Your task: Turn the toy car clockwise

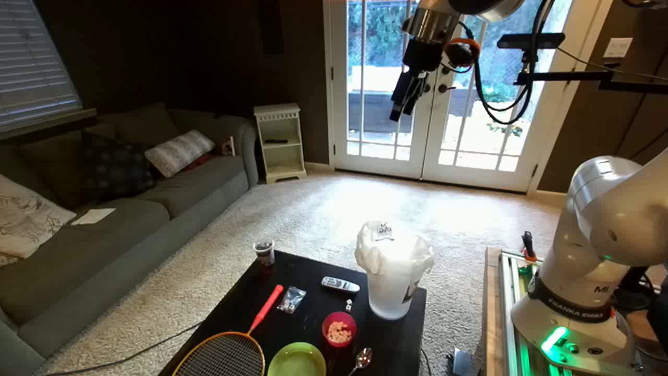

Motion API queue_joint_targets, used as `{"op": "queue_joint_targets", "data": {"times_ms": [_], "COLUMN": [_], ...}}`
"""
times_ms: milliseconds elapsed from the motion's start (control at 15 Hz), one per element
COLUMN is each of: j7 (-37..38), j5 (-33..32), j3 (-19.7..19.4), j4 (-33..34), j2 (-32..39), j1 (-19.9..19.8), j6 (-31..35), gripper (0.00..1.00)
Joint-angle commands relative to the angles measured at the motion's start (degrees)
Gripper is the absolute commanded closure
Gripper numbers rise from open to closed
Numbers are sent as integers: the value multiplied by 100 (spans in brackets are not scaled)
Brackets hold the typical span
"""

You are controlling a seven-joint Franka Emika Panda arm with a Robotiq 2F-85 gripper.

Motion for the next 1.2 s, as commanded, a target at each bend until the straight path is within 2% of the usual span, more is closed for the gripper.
{"op": "queue_joint_targets", "data": {"times_ms": [0,267,467,867,1133], "j7": [-21,-21,-479,-643,-815], "j5": [24,24,12,-93,-193], "j3": [29,29,229,1065,1572], "j4": [13,13,-95,-720,-1109], "j2": [9,9,134,594,1122], "j1": [-39,-39,320,1083,1560], "j6": [-11,-11,-138,192,699], "gripper": [0,0,0,0,0]}}
